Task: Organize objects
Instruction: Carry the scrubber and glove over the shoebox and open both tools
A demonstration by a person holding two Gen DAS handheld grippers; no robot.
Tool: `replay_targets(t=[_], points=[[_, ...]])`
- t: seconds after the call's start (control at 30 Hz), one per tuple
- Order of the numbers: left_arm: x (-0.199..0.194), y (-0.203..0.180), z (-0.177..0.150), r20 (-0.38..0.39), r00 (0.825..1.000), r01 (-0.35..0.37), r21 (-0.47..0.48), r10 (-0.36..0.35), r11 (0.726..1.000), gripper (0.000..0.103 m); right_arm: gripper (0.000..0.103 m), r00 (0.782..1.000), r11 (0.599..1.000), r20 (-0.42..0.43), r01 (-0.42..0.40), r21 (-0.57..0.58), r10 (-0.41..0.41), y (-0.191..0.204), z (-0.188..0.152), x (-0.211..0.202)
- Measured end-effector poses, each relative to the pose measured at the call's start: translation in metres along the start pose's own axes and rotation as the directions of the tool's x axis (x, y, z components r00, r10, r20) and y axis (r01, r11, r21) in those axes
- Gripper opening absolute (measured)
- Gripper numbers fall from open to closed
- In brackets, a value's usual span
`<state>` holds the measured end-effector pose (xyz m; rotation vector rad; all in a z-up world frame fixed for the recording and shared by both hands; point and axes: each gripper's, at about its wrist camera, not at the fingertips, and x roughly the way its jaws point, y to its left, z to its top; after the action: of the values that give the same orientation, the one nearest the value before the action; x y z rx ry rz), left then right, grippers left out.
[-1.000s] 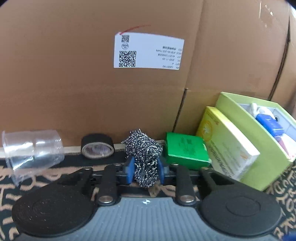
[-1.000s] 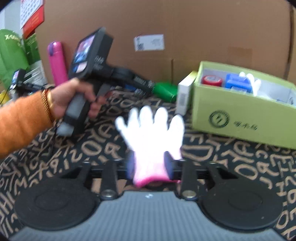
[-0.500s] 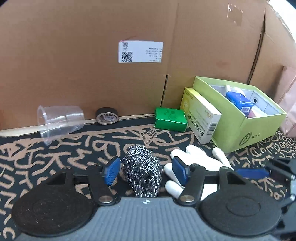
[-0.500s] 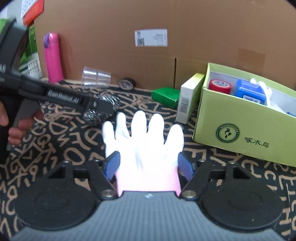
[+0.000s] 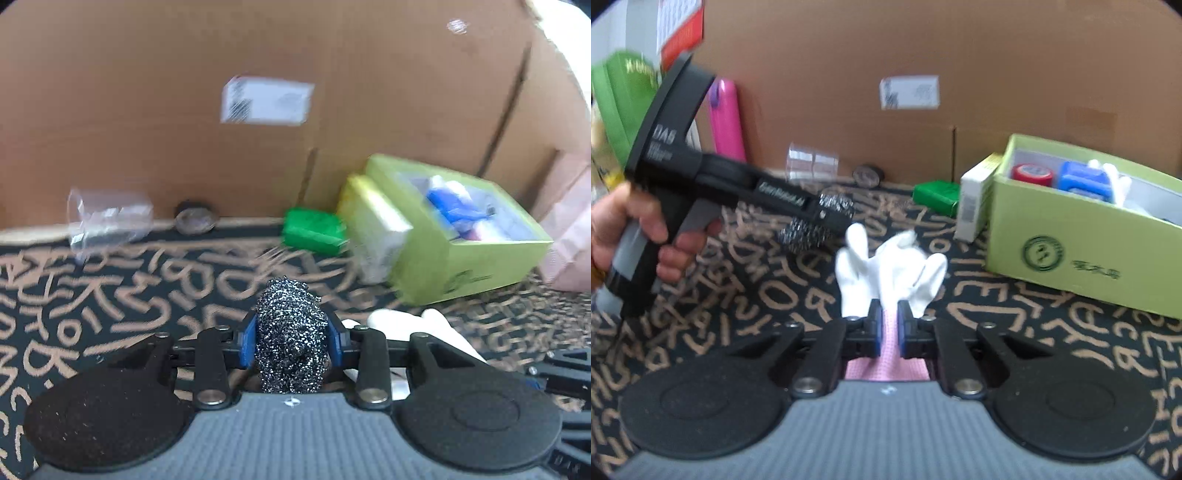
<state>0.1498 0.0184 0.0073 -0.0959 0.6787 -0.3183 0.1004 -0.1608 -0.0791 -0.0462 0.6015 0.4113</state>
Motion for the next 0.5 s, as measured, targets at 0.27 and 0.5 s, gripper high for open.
replay_targets(t=[0.27,0.5], points=[[-0.024,-0.101,0.054,0.135,0.973,0.172,0.101,-0.185,0.98,0.039,0.008,0.966,0.987,0.199,0.158,0.035,-0.162,-0.051,0.038,-0.083],[0.015,-0.185,0.098,0.186,0.946,0.236,0.158,-0.264,0.959,0.04,0.008,0.899,0.933,0.252,0.341,0.114,-0.359,-0.126,0.073,-0.092]])
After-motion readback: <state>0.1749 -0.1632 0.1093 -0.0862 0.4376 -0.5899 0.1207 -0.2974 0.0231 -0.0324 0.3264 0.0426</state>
